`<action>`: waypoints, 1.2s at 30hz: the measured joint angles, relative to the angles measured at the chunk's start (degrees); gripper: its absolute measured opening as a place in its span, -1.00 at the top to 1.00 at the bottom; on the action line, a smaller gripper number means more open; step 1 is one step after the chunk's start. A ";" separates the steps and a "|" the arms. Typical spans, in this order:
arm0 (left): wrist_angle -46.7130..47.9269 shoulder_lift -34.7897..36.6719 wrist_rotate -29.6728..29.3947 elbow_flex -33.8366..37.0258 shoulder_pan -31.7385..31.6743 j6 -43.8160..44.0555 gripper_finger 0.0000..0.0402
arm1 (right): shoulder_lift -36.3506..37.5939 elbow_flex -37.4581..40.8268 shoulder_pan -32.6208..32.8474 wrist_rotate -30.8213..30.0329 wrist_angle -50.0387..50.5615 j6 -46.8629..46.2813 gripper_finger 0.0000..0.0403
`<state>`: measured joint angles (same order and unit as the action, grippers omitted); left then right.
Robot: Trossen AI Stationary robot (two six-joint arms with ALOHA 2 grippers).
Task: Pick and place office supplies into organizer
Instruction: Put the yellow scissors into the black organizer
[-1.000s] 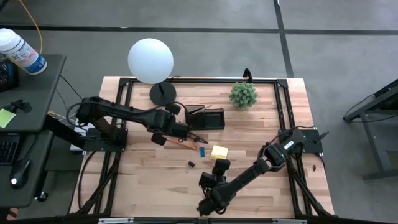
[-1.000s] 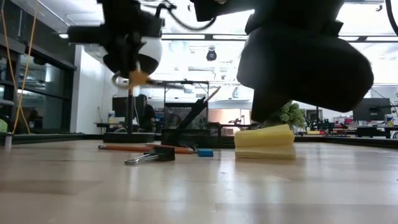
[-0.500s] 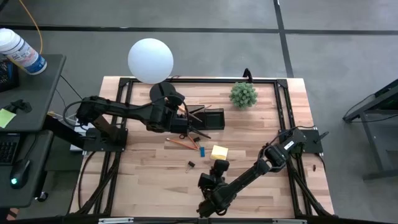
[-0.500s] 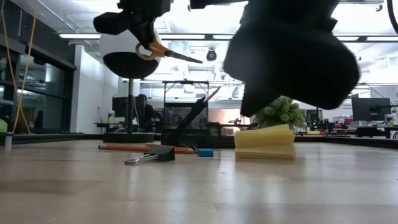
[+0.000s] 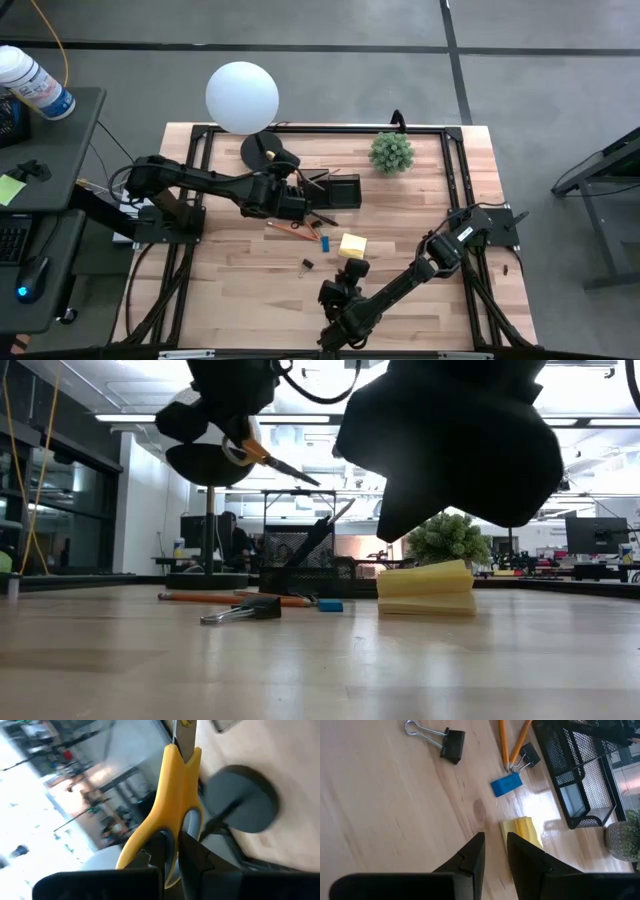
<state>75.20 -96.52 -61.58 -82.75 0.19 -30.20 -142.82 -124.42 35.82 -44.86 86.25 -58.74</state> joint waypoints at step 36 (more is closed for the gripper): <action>14.91 -9.51 -1.08 -2.88 -6.28 7.96 0.95 | 0.00 0.00 -0.21 0.02 -2.14 0.72 0.61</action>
<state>90.11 -106.03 -62.66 -85.63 -6.09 -22.24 -142.82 -124.42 35.62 -44.84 84.10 -58.02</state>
